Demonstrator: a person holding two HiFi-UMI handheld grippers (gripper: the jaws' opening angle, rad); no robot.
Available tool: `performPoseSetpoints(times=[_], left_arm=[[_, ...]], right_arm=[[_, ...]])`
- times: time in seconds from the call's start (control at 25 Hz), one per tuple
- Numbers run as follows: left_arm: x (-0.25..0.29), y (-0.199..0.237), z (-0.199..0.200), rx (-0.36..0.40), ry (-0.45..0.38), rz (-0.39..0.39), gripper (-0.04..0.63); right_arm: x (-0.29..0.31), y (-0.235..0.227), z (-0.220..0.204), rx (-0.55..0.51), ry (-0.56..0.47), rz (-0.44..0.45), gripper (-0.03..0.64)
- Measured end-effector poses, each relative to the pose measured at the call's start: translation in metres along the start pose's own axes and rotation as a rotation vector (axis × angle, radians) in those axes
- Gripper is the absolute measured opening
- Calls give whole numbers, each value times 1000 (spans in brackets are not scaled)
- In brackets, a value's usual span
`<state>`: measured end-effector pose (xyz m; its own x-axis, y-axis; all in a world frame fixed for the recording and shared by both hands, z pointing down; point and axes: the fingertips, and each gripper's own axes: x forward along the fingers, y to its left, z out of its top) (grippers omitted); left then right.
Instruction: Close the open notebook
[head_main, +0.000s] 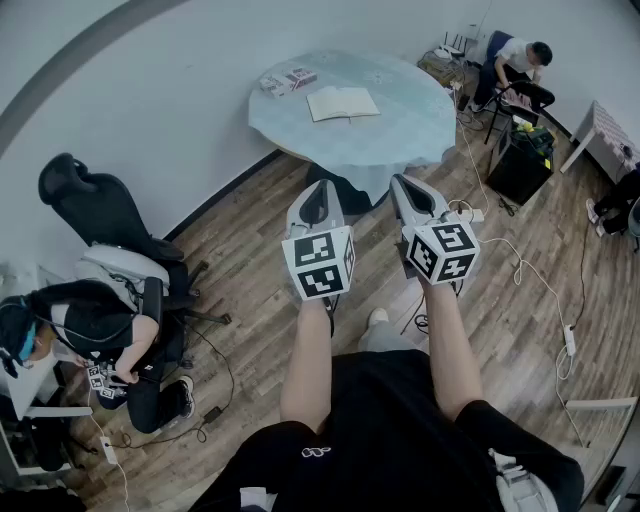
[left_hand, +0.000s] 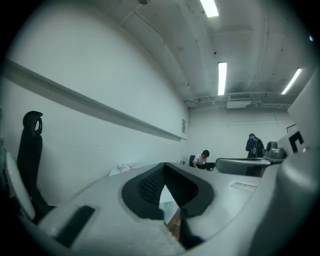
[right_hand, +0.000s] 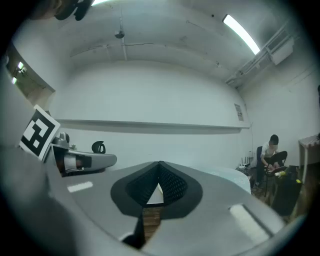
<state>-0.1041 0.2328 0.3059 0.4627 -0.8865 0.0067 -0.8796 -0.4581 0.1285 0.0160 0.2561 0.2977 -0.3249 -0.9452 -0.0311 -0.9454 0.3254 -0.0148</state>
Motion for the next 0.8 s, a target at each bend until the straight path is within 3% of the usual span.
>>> performPoseSetpoints(times=[0.4,0.8], left_arm=[[-6,5,6,21,-1,-10,2],[31,20,20,60,-40,-27,2]], right_arm=[[-8,-6,9,41,-37,-9,11],[28,-40,20,28,-71,-10,11]])
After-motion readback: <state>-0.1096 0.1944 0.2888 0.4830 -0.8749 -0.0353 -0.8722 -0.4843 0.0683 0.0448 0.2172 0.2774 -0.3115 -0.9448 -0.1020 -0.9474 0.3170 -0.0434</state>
